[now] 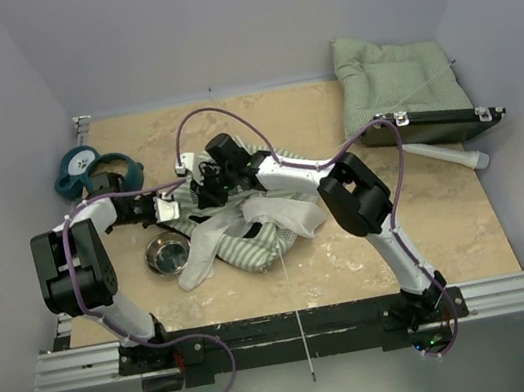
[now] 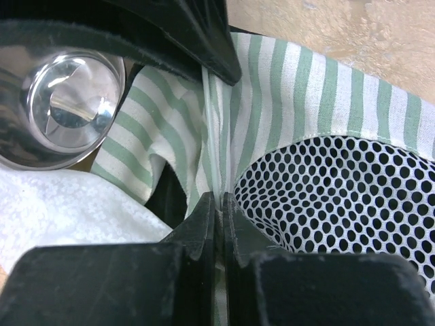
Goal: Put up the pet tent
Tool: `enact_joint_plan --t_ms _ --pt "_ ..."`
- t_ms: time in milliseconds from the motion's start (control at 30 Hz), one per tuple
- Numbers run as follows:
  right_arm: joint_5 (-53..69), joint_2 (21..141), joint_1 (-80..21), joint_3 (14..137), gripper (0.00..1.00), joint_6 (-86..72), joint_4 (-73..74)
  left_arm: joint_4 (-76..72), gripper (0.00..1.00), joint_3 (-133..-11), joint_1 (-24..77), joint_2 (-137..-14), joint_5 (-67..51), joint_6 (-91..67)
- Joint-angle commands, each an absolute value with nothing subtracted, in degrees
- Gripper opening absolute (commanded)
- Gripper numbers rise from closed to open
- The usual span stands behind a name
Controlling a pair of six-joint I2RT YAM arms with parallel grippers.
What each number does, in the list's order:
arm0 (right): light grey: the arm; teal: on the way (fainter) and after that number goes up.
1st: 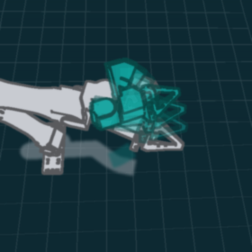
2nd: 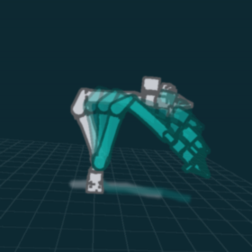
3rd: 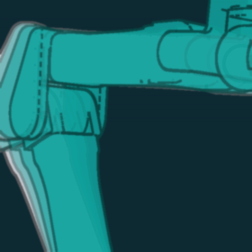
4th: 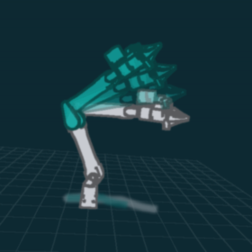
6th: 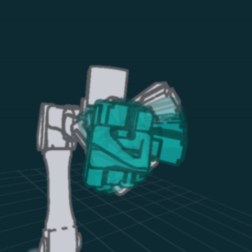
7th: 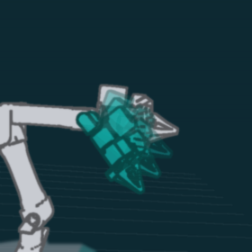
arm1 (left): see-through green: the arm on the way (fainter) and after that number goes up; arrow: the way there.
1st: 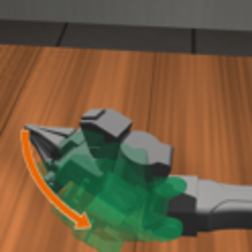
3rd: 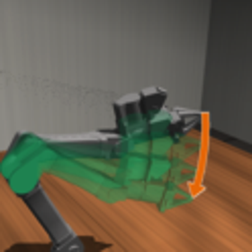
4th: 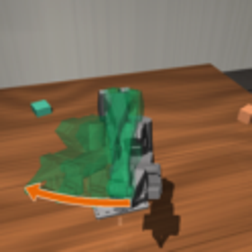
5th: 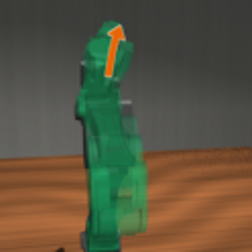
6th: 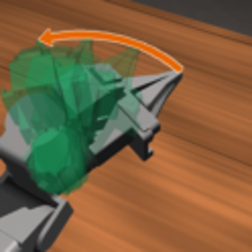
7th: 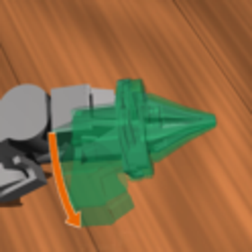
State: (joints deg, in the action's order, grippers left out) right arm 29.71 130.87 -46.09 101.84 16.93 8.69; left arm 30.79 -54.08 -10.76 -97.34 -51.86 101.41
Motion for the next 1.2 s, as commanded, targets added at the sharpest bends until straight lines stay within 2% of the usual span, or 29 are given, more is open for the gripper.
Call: enact_joint_plan --t_ms 0,133,200,267,300,333,433,667,733,800,867,933,1033,1067,1100,1133,1167 --pt "28.47 130.69 -45.35 104.94 0.0 14.06 9.58 28.04 0.26 -54.06 -7.74 -94.66 -53.0 100.03" --pt "29.88 130.17 -45.88 104.5 0.0 13.8 9.14 22.87 0.29 -51.51 -5.1 -93.6 -52.12 97.83" --pt "30.5 129.73 -46.4 103.89 0.0 13.71 8.79 21.27 0.26 -51.33 -4.31 -93.52 -52.21 95.81" --pt "30.76 129.64 -46.67 103.54 0.0 13.62 8.79 20.92 0.16 -51.68 -3.87 -93.6 -52.12 94.84" --pt "31.28 129.64 -46.67 103.36 0.0 13.45 8.96 20.92 0.04 -51.77 -3.87 -93.6 -52.03 94.31" --pt "31.64 129.55 -46.58 103.27 0.0 13.27 9.23 21.0 0.0 -52.12 -3.95 -93.6 -51.42 93.96" --pt "29.98 128.94 -45.8 101.96 0.0 14.67 10.98 24.16 0.0 -52.82 -7.28 -93.86 -50.97 96.84" --pt "30.49 124.9 -41.75 96.15 0.13 16.61 11.51 30.23 0.0 -56.25 -13.36 -95.1 -50.45 101.86" --pt "31.63 123.5 -41.75 96.33 0.22 15.39 10.73 30.59 0.0 -56.25 -13.27 -94.75 -51.24 102.13" --pt "32.43 121.13 -41.75 96.85 0.34 13.37 9.85 30.67 0.0 -56.08 -12.92 -94.66 -51.42 101.87" --pt "33.39 117.62 -41.22 96.42 0.55 10.65 8.1 30.76 0.0 -55.99 -12.92 -94.75 -50.81 102.13" --pt "34.62 113.75 -40.35 95.37 0.69 7.92 6.25 31.2 0.0 -55.99 -12.92 -94.57 -50.45 102.39" --pt "37.87 108.21 -38.42 94.66 0.78 1.61 2.65 32.51 0.0 -55.9 -12.83 -93.61 -50.19 103.0" --pt "38.84 106.28 -37.71 94.66 0.8 -3.81 0.37 32.95 0.04 -55.72 -12.83 -92.91 -50.1 103.01" --pt "39.98 104.69 -36.75 95.01 0.92 -10.22 -4.35 33.22 0.13 -55.72 -12.83 -92.29 -50.1 102.83" --pt "41.38 102.94 -35.87 95.88 0.98 -17.16 -7.53 33.57 0.23 -55.64 -12.83 -91.68 -50.18 102.75" --pt "42.09 102.22 -34.99 97.37 0.98 -21.66 -11.39 34.01 0.32 -55.63 -12.75 -90.71 -50.19 102.74"
